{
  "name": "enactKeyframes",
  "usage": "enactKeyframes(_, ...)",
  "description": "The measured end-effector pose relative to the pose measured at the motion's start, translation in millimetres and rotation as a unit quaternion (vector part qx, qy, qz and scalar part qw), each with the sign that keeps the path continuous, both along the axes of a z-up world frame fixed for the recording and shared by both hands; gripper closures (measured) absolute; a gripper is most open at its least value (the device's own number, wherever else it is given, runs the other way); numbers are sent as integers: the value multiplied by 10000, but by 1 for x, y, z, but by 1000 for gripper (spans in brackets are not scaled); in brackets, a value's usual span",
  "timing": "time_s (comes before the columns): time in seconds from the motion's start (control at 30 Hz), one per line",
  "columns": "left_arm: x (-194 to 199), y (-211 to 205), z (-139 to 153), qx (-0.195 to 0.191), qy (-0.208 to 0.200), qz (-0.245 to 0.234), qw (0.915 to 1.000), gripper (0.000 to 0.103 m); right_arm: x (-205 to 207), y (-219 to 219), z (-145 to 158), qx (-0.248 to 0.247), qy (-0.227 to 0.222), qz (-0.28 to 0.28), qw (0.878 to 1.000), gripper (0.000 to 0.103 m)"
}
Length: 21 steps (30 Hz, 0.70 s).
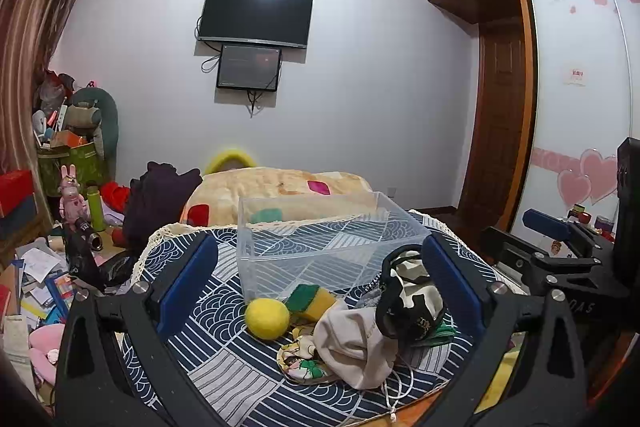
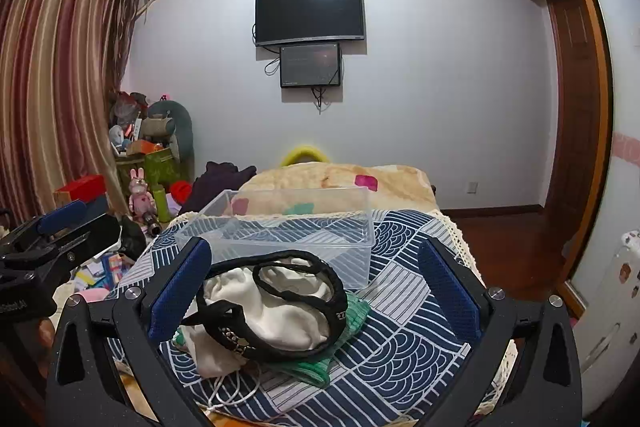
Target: Organize soft objects
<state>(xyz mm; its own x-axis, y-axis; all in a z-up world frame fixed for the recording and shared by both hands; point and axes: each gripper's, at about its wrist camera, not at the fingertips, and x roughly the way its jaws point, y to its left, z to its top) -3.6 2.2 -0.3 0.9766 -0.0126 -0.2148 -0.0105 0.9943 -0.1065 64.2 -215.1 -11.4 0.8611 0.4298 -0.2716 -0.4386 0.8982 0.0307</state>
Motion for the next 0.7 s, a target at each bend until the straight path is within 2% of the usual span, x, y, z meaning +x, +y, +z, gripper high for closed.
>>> enactKeyframes(0.7, 0, -5, 0, 58, -28, -76, 10000, 0, -2, 2, 2, 35, 2, 40, 10000, 0)
